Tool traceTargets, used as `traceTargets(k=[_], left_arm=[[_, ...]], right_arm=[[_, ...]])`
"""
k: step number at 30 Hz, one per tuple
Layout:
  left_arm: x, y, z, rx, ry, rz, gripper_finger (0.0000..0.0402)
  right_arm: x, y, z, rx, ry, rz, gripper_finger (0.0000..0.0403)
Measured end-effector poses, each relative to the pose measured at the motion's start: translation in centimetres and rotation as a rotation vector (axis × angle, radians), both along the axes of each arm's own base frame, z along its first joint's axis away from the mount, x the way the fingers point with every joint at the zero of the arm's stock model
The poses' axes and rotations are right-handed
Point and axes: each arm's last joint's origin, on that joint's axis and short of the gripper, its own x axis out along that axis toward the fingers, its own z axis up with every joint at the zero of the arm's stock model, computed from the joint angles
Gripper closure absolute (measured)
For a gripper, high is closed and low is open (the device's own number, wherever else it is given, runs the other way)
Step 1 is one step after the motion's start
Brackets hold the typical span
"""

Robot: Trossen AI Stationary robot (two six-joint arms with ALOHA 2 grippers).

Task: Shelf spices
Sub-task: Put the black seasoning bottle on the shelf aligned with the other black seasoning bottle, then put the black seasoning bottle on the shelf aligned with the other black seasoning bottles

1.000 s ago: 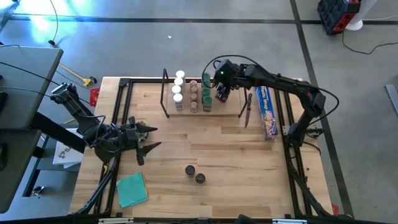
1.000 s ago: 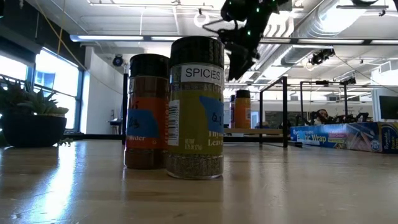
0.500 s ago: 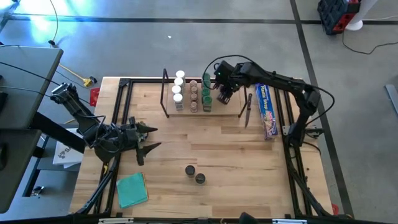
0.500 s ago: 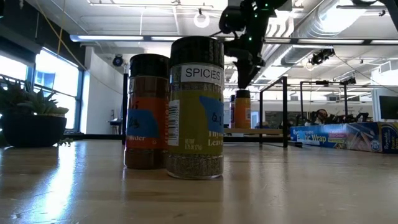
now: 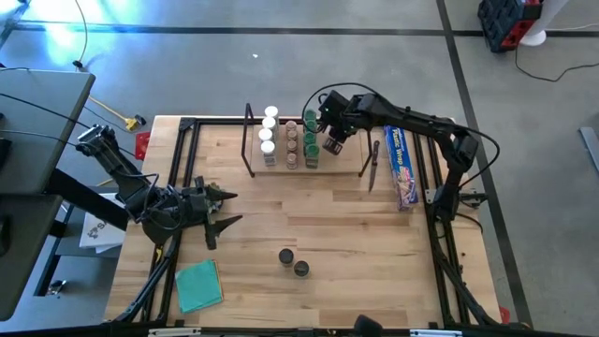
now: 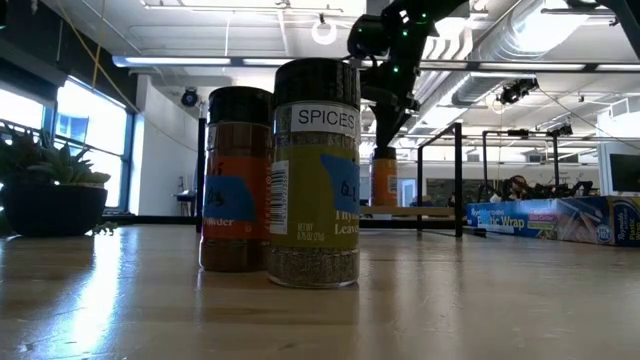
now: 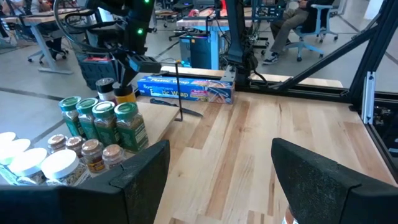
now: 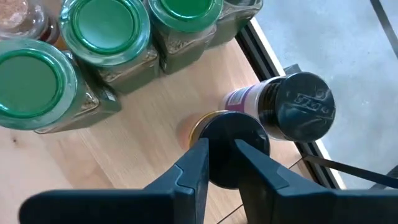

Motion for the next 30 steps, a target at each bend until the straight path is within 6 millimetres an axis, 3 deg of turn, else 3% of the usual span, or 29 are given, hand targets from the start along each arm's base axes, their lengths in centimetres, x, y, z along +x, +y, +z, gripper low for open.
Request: traceTargets(k=[5, 10, 13, 18, 21, 25, 27, 30], left_arm=[[0.0, 0.0, 0.0, 0.0, 0.0, 0.0, 0.0124], [0.0, 0.0, 0.0, -0.001, 0.0, 0.0, 0.0124], [0.0, 0.0, 0.0, -0.007, -0.002, 0.001, 0.0124], [0.0, 0.0, 0.0, -0.021, -0.003, -0.006, 0.0124], [0.0, -0.1, 0.0, -0.032, -0.002, -0.014, 0.0124], [0.0, -0.1, 0.0, -0.032, -0.002, -0.015, 0.0124], [0.0, -0.1, 0.0, -0.032, -0.002, -0.015, 0.0124], [0.0, 0.0, 0.0, -0.029, -0.007, -0.003, 0.0124]], right_arm=[[-0.4, 0.9, 1.0, -0.017, -0.007, 0.038, 0.0332], [-1.1, 4.4, 4.6, -0.131, -0.085, 0.06, 0.0332], [-0.4, 8.7, 6.2, -0.238, -0.126, 0.133, 0.0332], [1.0, 18.1, 7.3, -0.288, -0.245, 0.366, 0.0332], [1.8, 23.8, 6.0, -0.187, -0.379, 0.571, 0.0332], [2.0, 29.8, 2.7, -0.052, -0.582, 0.789, 0.0332], [2.1, 31.6, 1.2, -0.04, -0.703, 0.827, 0.0332], [2.6, 32.6, -0.8, -0.06, -0.869, 0.803, 0.033]])
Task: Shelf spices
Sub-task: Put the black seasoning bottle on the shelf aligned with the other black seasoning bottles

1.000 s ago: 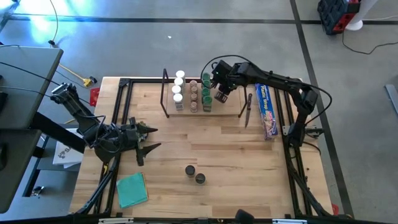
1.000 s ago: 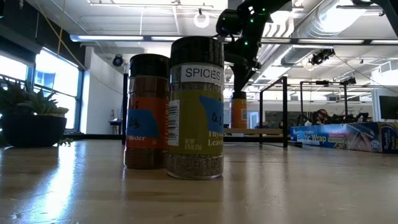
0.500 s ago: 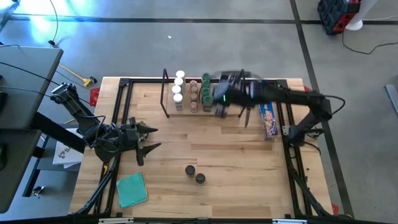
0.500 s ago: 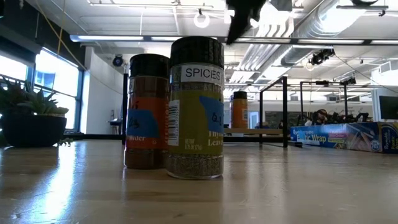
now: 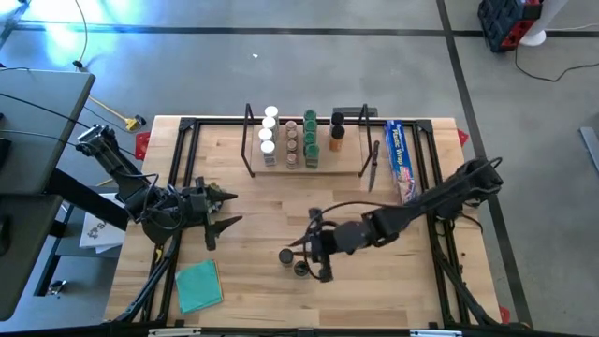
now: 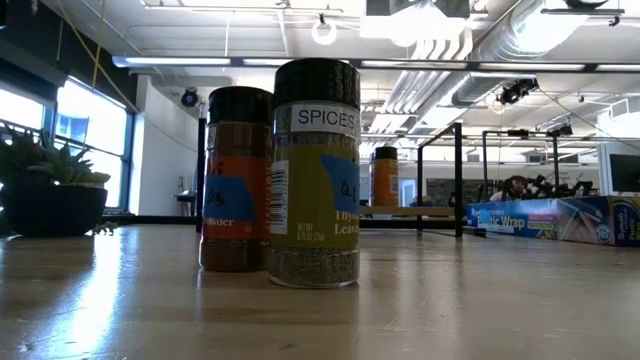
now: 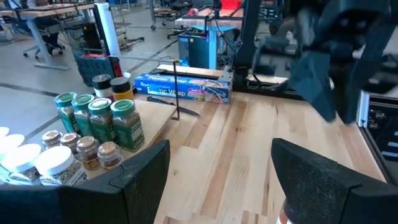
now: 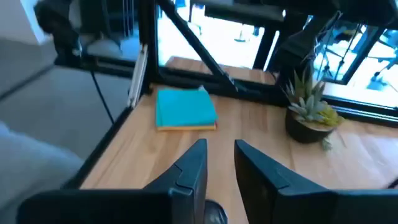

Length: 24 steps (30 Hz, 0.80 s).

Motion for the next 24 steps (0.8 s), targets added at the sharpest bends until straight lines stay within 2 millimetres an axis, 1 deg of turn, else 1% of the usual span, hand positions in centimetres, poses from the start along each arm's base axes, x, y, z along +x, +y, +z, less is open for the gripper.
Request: traceTargets(k=[2, 5, 7, 10, 12, 16, 18, 20, 24], left_arm=[[0.0, 0.0, 0.0, 0.0, -0.001, 0.004, 0.0124], [0.0, 0.0, 0.0, 0.001, -0.001, 0.004, 0.0124], [0.0, 0.0, 0.0, 0.002, 0.0, 0.004, 0.0124], [0.0, 0.0, 0.0, 0.002, -0.001, 0.005, 0.0124], [0.0, 0.1, 0.0, 0.001, -0.002, 0.005, 0.0124], [0.0, 0.1, 0.0, 0.003, 0.0, 0.004, 0.0124], [0.0, 0.1, 0.0, 0.007, 0.004, 0.004, 0.0124], [0.0, 0.1, 0.0, 0.009, 0.006, 0.004, 0.0124], [-0.1, 0.1, -0.1, 0.012, 0.009, 0.004, 0.0124]], right_arm=[[0.4, 0.1, -1.1, 0.022, -0.027, -0.007, 0.0323], [1.2, -0.1, -2.3, 0.008, 0.015, -0.008, 0.0293], [2.0, -0.1, -2.8, 0.002, 0.052, -0.004, 0.0263], [3.4, 0.2, -2.8, 0.0, 0.124, 0.001, 0.0207], [4.4, 0.4, -2.9, -0.018, 0.206, 0.016, 0.0168], [6.3, 0.9, -4.0, -0.041, 0.382, -0.011, 0.0106], [7.3, 1.1, -4.1, -0.044, 0.432, -0.034, 0.0089], [7.9, 1.3, -4.3, -0.064, 0.49, -0.077, 0.0083], [8.7, 1.5, -5.8, -0.113, 0.622, -0.122, 0.008]])
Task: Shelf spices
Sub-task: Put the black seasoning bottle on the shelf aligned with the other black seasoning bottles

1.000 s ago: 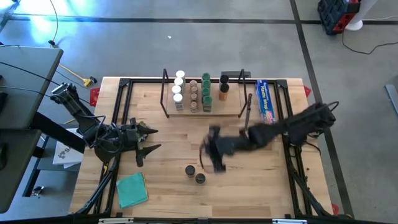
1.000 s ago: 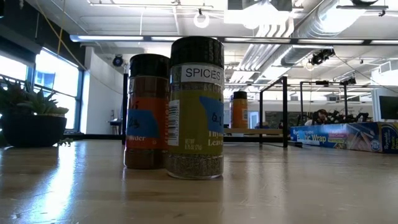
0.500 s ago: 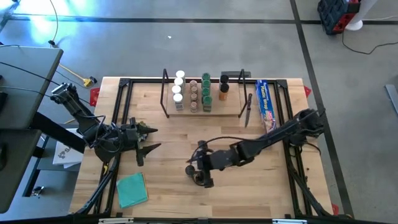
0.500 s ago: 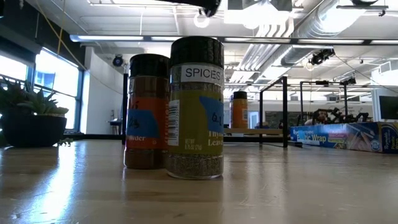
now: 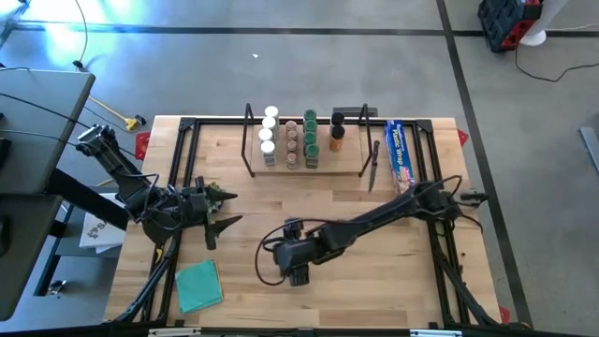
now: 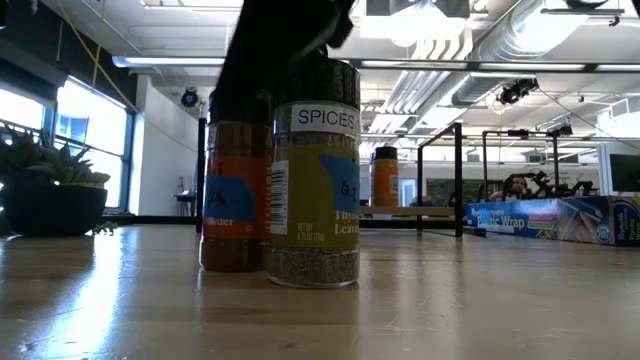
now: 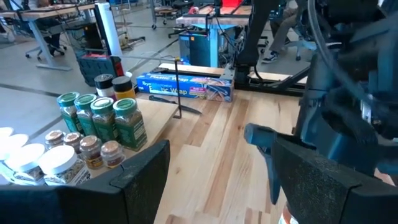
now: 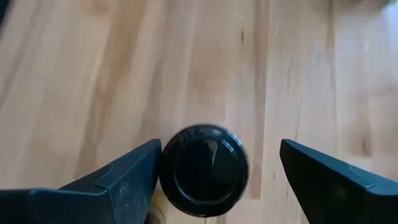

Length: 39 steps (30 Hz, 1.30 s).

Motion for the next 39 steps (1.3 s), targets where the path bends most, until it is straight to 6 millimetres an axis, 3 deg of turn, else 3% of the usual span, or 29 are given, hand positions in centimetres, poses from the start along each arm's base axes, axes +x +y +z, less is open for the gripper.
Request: traceTargets(k=[8, 11, 14, 15, 19, 22, 26, 29, 35, 39], left_arm=[[0.0, 0.0, -0.1, 0.007, 0.008, 0.0, 0.0124], [0.0, 0.0, -0.1, 0.006, 0.008, -0.002, 0.0124], [0.0, 0.0, -0.1, 0.007, 0.009, -0.002, 0.0124], [0.0, 0.0, -0.1, 0.007, 0.009, -0.002, 0.0124], [0.0, 0.0, -0.1, 0.007, 0.01, -0.002, 0.0124], [-0.1, 0.0, -0.2, -0.003, 0.011, -0.003, 0.0124], [0.0, -0.1, -0.2, -0.018, 0.02, -0.025, 0.0124], [0.0, -0.2, -0.3, -0.016, 0.025, -0.029, 0.0124], [0.2, -0.4, -0.5, -0.005, 0.03, -0.022, 0.0124], [0.4, -0.2, -0.5, -0.008, 0.025, -0.009, 0.0124]], right_arm=[[0.9, -0.2, -1.8, 0.03, 0.097, -0.006, 0.0098], [1.0, -0.7, -1.7, 0.05, 0.094, -0.045, 0.0135], [1.1, -1.0, -1.7, 0.062, 0.092, -0.077, 0.0196], [1.1, -1.0, -1.5, 0.074, 0.083, -0.092, 0.0214], [0.9, -1.5, 0.2, 0.09, 0.043, -0.115, 0.0216], [-0.5, -2.7, 3.2, 0.016, 0.047, -0.154, 0.0216], [-4.1, -5.3, 8.3, -0.144, 0.028, -0.262, 0.0216], [-7.4, -8.3, 10.0, -0.198, 0.035, -0.378, 0.0216], [-13.1, -16.8, 8.9, -0.114, 0.065, -0.668, 0.0216], [-14.5, -22.0, 6.6, 0.006, 0.022, -0.778, 0.0216]])
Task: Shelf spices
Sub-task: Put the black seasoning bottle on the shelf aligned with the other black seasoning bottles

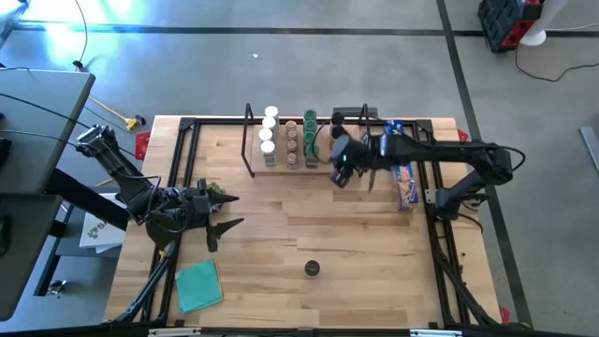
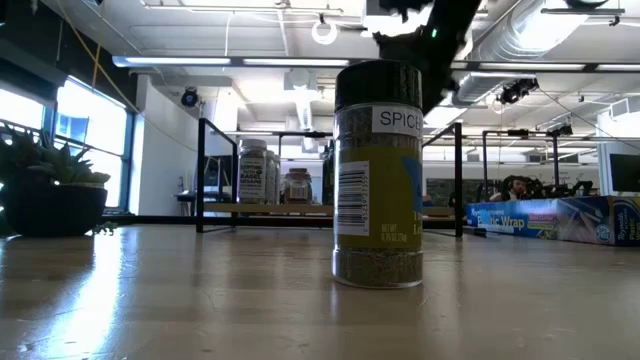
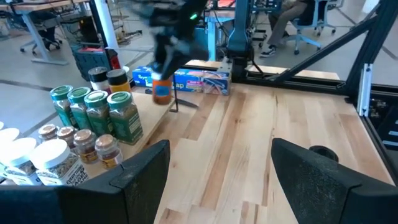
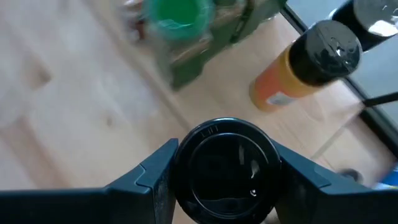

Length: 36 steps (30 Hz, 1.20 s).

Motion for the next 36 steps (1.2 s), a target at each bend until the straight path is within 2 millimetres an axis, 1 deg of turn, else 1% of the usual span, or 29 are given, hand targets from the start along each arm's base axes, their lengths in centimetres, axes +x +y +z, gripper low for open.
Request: traceTargets(k=[3, 6, 8, 12, 15, 20, 26, 29, 33, 36], left_arm=[[0.0, 0.0, 0.0, 0.0, 0.0, 0.001, 0.0124], [0.0, 0.0, 0.0, -0.001, -0.001, 0.0, 0.0124], [0.0, 0.0, 0.0, -0.003, -0.002, -0.001, 0.0124], [0.0, 0.0, 0.0, -0.003, -0.002, -0.001, 0.0124], [0.0, 0.0, 0.0, -0.009, -0.004, -0.003, 0.0124], [0.0, 0.0, 0.0, -0.011, -0.003, -0.004, 0.0124], [0.0, 0.0, 0.0, -0.012, -0.004, -0.004, 0.0124], [0.0, 0.0, 0.0, -0.012, -0.004, -0.003, 0.0124], [0.0, 0.0, 0.0, -0.012, -0.003, -0.003, 0.0124], [0.0, 0.0, 0.0, -0.012, -0.003, -0.003, 0.0124]], right_arm=[[-0.3, -3.1, -1.2, 0.035, -0.058, -0.035, 0.0216], [-0.5, -5.2, -1.9, 0.032, -0.056, -0.091, 0.0216], [-0.6, -6.0, -2.2, 0.03, -0.051, -0.101, 0.0216], [-0.6, -7.1, -2.3, 0.064, -0.084, -0.11, 0.0216], [-0.6, -7.3, -2.6, 0.065, -0.078, -0.135, 0.0215], [-0.3, -7.4, -2.9, 0.066, -0.076, -0.139, 0.018], [0.2, -7.6, -3.8, 0.072, -0.061, -0.139, 0.0172], [0.2, -7.6, -3.8, 0.07, -0.064, -0.139, 0.017], [0.1, -7.4, -3.3, 0.064, -0.083, -0.132, 0.0169], [-0.2, -6.8, -1.8, 0.051, -0.098, -0.12, 0.0168]])
